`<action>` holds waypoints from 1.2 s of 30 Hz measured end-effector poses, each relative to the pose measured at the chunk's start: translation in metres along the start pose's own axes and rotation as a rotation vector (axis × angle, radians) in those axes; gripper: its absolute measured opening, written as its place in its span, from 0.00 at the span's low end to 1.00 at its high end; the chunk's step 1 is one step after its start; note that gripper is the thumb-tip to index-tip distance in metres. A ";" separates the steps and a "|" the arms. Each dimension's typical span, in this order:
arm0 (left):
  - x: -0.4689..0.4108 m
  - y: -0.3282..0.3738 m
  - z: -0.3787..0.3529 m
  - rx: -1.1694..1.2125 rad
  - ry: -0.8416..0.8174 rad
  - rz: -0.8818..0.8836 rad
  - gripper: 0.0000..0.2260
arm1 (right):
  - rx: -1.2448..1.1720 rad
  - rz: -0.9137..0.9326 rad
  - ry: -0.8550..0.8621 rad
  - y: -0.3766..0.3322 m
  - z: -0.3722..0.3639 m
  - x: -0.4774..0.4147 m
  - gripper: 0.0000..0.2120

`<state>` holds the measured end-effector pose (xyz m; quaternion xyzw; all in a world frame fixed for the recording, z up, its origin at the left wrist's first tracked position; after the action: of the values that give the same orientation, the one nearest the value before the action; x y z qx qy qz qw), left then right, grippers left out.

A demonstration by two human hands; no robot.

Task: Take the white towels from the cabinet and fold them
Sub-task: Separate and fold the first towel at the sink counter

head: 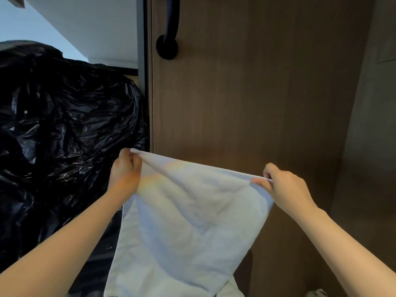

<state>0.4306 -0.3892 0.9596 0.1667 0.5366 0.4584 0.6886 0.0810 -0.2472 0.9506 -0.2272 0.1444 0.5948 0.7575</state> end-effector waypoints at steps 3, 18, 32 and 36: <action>0.004 -0.003 -0.003 0.022 -0.008 0.011 0.08 | 0.001 -0.016 -0.042 -0.001 -0.009 0.002 0.15; 0.024 -0.012 -0.015 -0.049 -0.103 -0.015 0.08 | 0.248 0.107 -0.157 -0.017 -0.033 0.015 0.14; 0.134 0.034 -0.054 0.176 -0.340 -0.118 0.03 | -0.819 0.169 -0.261 -0.082 -0.064 0.083 0.16; 0.157 0.036 -0.057 0.310 -0.300 -0.024 0.05 | -1.004 0.128 -0.235 -0.087 -0.077 0.101 0.13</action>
<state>0.3644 -0.2577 0.8729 0.3304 0.4943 0.3322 0.7322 0.1939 -0.2191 0.8510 -0.4849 -0.2314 0.6574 0.5283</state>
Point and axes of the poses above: each hand's wrist, its own x-axis away from the middle knuckle, its own z-axis out of the back of the hand, y = z × x, the point moved 5 cm from there along -x, towards the middle knuckle, and after that the axes turned 8 degrees about -y, right-handed, at the moved point
